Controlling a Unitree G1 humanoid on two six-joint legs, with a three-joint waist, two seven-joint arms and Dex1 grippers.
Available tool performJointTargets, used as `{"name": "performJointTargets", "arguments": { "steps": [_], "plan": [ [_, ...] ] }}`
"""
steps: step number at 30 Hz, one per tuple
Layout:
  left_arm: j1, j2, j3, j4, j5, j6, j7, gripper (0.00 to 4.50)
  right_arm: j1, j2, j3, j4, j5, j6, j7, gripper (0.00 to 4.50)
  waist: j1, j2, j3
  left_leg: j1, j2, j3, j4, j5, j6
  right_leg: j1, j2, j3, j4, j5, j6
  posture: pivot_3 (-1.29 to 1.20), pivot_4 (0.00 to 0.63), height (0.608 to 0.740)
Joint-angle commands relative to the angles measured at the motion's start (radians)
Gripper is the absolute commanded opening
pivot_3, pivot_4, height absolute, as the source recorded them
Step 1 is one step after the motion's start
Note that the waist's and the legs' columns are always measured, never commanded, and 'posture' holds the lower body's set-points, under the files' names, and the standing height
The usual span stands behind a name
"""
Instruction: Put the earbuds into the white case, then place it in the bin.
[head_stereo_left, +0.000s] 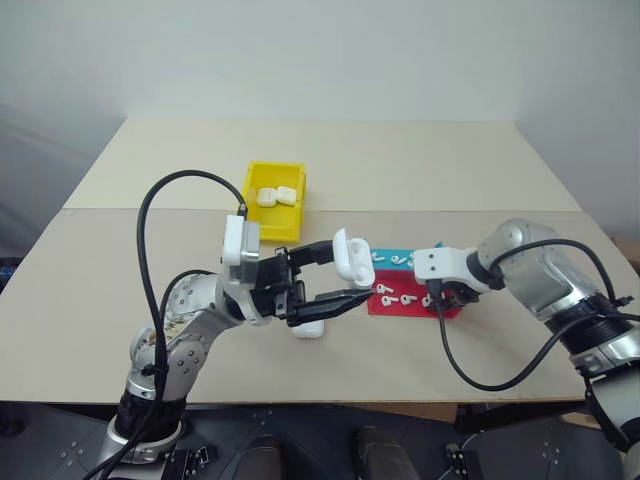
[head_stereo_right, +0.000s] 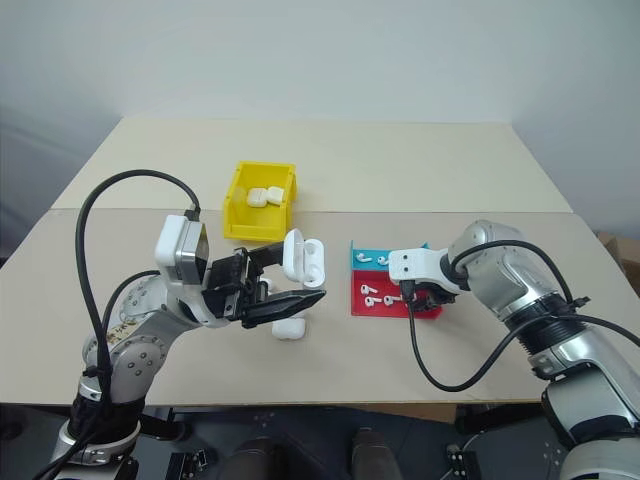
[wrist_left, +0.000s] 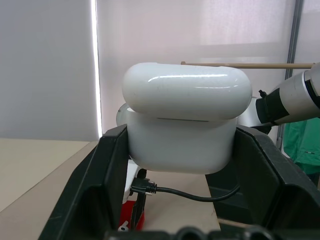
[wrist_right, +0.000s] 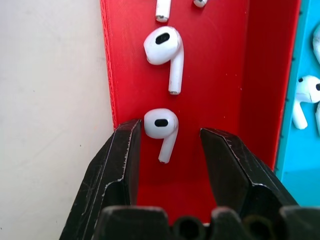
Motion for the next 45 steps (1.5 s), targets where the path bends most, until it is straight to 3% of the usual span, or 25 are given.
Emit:
{"name": "performJointTargets", "arguments": {
  "steps": [1,3,6,10,15,21,27,30,34,38,45],
  "plan": [
    [-0.017,0.003,0.004,-0.017,-0.006,-0.014,-0.007,2.82,0.001,0.0,-0.014,-0.006,-0.012,-0.02,0.015,2.09,0.0,0.0,0.0,0.0,0.0,0.0,0.0,0.0,0.0,0.0,0.0,0.0,0.0,0.0,0.0,0.0,0.15,0.74],
    [-0.016,0.004,0.005,-0.018,-0.006,-0.015,-0.006,2.82,0.006,-0.001,-0.01,-0.004,-0.017,-0.026,0.017,1.71,0.001,0.0,0.0,0.0,0.0,0.0,0.0,0.0,0.0,0.0,0.0,0.0,0.0,0.0,0.0,0.0,0.15,0.74],
    [-0.014,0.004,0.007,-0.019,-0.007,-0.014,-0.002,2.82,0.015,-0.002,-0.011,-0.008,-0.02,-0.027,0.019,0.78,0.0,0.0,0.0,0.0,0.0,0.0,0.0,0.0,0.0,0.0,0.0,0.0,0.0,0.0,0.0,0.0,0.15,0.74],
    [-0.01,0.004,0.01,-0.021,-0.008,-0.011,0.006,2.82,0.033,-0.011,-0.029,-0.035,-0.012,-0.008,0.015,0.69,0.001,0.0,0.0,0.001,0.0,0.0,0.0,0.0,0.0,0.001,0.0,0.0,0.0,0.0,0.0,0.0,0.15,0.74],
    [-0.023,-0.014,0.017,-0.007,-0.018,-0.004,0.038,2.82,0.071,-0.023,-0.17,-0.156,0.086,0.134,0.002,0.69,0.001,0.0,0.0,0.0,0.0,0.0,0.0,0.0,0.0,0.0,0.0,0.0,0.0,0.0,0.0,0.0,0.15,0.74],
    [-0.043,-0.042,0.013,-0.007,-0.036,0.004,0.063,2.82,0.216,0.013,-0.535,-0.431,0.351,0.407,-0.075,0.69,0.005,0.0,0.0,-0.001,0.0,-0.003,0.0,0.0,0.0,0.0,0.0,-0.001,0.0,0.0,0.0,0.0,0.15,0.74],
    [-0.061,-0.021,0.007,0.028,-0.032,0.007,0.017,2.82,0.252,0.27,-1.032,-0.602,0.745,0.564,-0.284,0.69,0.001,0.0,0.0,0.0,0.0,-0.004,0.0,0.0,0.0,0.001,0.0,0.0,0.001,0.0,0.0,0.0,0.15,0.74],
    [-0.077,-0.021,0.001,0.051,-0.027,0.006,0.003,2.82,0.247,0.36,-1.156,-0.702,0.97,0.648,-0.386,0.69,0.002,0.0,0.0,0.0,0.0,-0.004,0.0,0.0,0.0,0.001,0.0,0.0,0.001,0.0,0.0,0.0,0.15,0.74],
    [-0.094,-0.027,-0.009,0.068,-0.024,0.004,-0.003,2.82,0.244,0.431,-1.182,-0.803,1.222,0.692,-0.553,0.69,-0.001,0.0,0.0,0.0,0.0,-0.004,0.0,0.0,0.0,0.001,0.0,0.0,0.001,0.0,0.0,0.0,0.15,0.74],
    [-0.103,-0.034,-0.015,0.078,-0.022,0.003,-0.006,2.82,0.244,0.45,-1.099,-0.866,1.366,0.665,-0.717,0.69,-0.002,0.0,0.0,0.0,0.0,-0.004,-0.001,0.0,0.0,0.001,0.0,0.0,0.001,0.0,0.0,0.0,0.15,0.74],
    [-0.114,-0.045,-0.016,0.084,-0.023,0.005,-0.003,2.82,0.254,0.421,-0.931,-0.863,1.406,0.584,-0.804,0.69,-0.002,0.0,0.0,0.0,0.0,-0.004,-0.001,0.0,0.0,0.001,0.0,0.0,0.0,0.0,0.0,0.0,0.15,0.74]
  ]
}}
